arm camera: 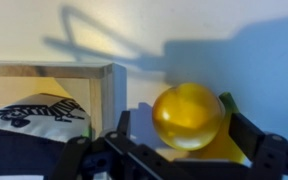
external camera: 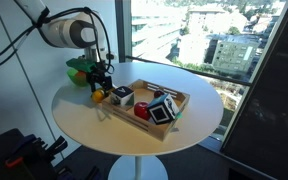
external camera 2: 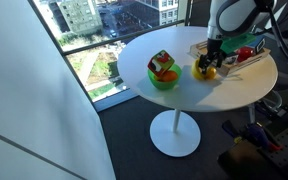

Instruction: Put the right yellow fruit in the box

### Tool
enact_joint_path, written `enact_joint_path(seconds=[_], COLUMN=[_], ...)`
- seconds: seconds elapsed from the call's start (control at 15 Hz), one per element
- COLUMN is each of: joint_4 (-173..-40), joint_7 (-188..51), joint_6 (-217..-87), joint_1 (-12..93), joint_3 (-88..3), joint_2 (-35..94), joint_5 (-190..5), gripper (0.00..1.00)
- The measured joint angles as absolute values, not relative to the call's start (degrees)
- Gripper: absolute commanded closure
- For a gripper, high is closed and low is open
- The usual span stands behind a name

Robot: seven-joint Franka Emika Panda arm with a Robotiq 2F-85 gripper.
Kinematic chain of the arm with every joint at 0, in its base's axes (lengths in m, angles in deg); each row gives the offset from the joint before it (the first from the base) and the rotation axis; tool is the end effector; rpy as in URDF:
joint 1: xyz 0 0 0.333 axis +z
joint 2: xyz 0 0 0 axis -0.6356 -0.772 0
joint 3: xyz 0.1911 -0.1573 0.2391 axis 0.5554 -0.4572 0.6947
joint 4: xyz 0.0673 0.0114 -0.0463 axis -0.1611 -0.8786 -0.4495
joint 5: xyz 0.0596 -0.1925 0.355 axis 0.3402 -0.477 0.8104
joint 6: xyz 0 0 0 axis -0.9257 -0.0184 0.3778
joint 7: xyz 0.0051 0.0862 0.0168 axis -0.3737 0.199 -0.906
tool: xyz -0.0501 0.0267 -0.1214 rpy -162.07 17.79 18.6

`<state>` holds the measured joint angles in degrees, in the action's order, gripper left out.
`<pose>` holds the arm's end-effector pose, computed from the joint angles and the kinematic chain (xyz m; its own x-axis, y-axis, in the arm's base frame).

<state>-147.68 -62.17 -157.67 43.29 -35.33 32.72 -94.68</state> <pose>0.5158 0.0644 0.2167 0.9949 0.0018 -0.1004 0.0072 -0.9985 0.0536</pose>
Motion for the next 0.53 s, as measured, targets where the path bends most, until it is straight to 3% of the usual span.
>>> enact_joint_path(seconds=[0.07, 0.13, 0.47, 0.53], joint_4=[-147.68, -147.68, -147.68, -147.63], joint_7=[-62.17, -62.17, -62.17, -62.17], joint_6=[-157.68, -157.68, -157.69, -157.70], joint_1=[43.29, 43.29, 43.33, 43.36], joint_3=[-35.36, -35.40, -35.50, -35.52], joint_2=[32.60, 32.46, 31.94, 31.98], joint_5=[-94.68, -94.68, -94.68, -94.68], gripper=[0.00, 0.23, 0.57, 0.57])
